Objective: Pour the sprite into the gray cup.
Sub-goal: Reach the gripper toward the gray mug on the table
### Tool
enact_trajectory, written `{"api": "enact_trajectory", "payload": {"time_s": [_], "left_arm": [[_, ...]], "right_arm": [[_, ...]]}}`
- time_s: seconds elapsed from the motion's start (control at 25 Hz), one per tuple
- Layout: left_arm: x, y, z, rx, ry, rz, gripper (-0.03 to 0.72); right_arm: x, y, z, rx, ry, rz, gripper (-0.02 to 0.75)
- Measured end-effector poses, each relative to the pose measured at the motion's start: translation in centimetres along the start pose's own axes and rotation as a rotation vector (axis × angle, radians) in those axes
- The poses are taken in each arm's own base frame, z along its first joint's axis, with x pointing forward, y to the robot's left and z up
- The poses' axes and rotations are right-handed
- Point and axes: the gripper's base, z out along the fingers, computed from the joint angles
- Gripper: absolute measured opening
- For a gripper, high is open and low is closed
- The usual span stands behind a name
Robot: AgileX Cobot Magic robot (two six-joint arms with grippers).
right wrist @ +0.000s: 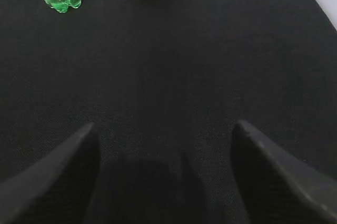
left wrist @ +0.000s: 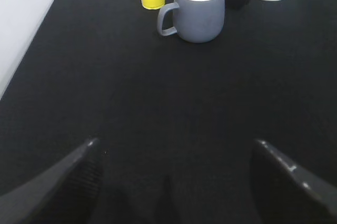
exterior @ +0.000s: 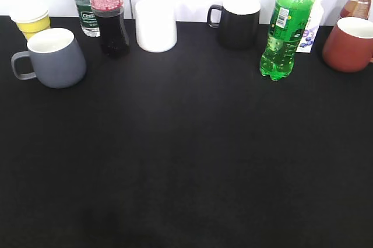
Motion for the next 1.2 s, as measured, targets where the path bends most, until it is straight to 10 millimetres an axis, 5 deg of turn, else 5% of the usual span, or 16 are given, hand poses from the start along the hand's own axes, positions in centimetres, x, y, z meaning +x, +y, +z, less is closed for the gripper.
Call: {"api": "enact_trajectory", "payload": {"time_s": [0.32, 0.4, 0.52, 0.64, 0.72, 0.92, 1.08, 1.2], "left_arm": [[0.0, 0.1, 0.0, -0.008, 0.0, 0.005, 0.666], [-0.1, 0.1, -0.1, -0.008, -0.011, 0.005, 0.605], [-3.2, 0.0, 0.6, -0.007, -0.211, 0.008, 0.53], [-5.7, 0.0, 5.8, -0.014, -0.396, 0.037, 0.524], [-5.6, -0.1, 10.3, -0.002, -0.454, 0.056, 0.523], [-2.7, -0.3, 21.8, 0.023, -0.276, 0.034, 0.519], [1.7, 0.3, 28.5, -0.027, -0.144, -0.023, 0.474], [1.0, 0.7, 33.0, -0.038, -0.187, -0.026, 0.445]], "right_arm": [[0.0, 0.0, 0.0, 0.0, 0.0, 0.0, 0.587], [0.0, 0.0, 0.0, 0.0, 0.0, 0.0, 0.587], [0.0, 0.0, 0.0, 0.0, 0.0, 0.0, 0.587], [0.0, 0.0, 0.0, 0.0, 0.0, 0.0, 0.587], [0.0, 0.0, 0.0, 0.0, 0.0, 0.0, 0.587], [0.0, 0.0, 0.0, 0.0, 0.0, 0.0, 0.587], [0.0, 0.0, 0.0, 0.0, 0.0, 0.0, 0.587], [0.0, 0.0, 0.0, 0.0, 0.0, 0.0, 0.587]]}}
